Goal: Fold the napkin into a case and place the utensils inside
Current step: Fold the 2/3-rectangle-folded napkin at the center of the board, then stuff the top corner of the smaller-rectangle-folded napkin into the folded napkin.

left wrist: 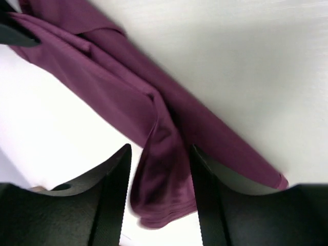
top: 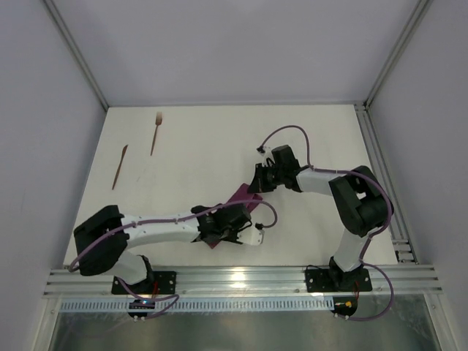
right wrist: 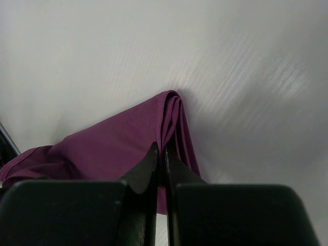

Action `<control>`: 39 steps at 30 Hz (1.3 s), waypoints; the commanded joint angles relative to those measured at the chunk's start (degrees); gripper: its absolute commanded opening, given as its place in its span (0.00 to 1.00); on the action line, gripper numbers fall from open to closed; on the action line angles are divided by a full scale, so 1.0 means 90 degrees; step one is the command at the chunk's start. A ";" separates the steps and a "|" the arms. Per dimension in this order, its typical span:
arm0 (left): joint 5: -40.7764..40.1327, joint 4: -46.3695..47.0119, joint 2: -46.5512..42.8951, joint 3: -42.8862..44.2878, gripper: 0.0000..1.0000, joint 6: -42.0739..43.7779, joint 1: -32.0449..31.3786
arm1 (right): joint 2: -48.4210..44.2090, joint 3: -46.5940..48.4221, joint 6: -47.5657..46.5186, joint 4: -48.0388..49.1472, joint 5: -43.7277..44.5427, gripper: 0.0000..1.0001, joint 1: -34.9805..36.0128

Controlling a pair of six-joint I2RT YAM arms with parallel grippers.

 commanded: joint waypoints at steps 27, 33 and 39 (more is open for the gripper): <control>0.1572 0.0189 -0.0390 0.0870 0.64 -0.1301 0.1234 | -0.0568 -0.0776 0.0554 0.1197 0.0121 0.04 0.0136; 0.0829 0.1507 0.0633 0.1329 0.66 -0.1759 0.1234 | -0.0539 -0.0708 0.0759 0.1236 -0.0133 0.05 0.0146; 0.0887 0.1890 0.1240 0.1515 0.67 -0.2111 0.1243 | -0.0588 -0.0688 0.0896 0.1197 -0.0289 0.06 0.0127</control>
